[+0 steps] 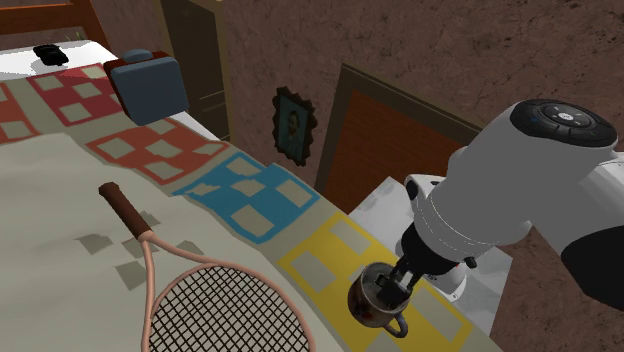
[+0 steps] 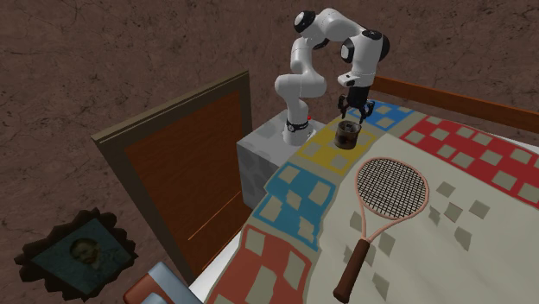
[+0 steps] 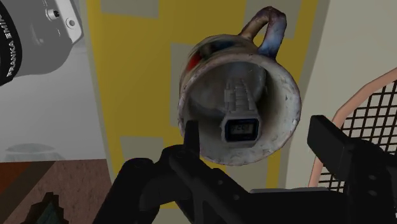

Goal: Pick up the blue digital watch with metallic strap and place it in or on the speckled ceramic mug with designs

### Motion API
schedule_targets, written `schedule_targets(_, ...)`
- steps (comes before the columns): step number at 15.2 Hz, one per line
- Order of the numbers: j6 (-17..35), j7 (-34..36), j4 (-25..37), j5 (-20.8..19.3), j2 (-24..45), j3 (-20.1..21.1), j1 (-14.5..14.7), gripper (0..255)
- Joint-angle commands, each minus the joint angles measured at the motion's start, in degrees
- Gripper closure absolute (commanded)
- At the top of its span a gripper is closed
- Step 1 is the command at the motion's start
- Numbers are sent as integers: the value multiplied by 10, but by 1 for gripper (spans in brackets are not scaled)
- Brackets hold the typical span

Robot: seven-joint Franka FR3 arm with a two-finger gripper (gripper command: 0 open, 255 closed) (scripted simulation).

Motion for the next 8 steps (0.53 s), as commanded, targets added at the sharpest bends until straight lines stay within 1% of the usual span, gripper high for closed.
schedule_targets(1, 0, 0, 0, 0, 0, 0, 0, 0)
schedule_targets(4, 0, 0, 0, 0, 0, 0, 0, 0)
schedule_targets(8, -65, 6, 62, -42, -3, -45, -13, 0)
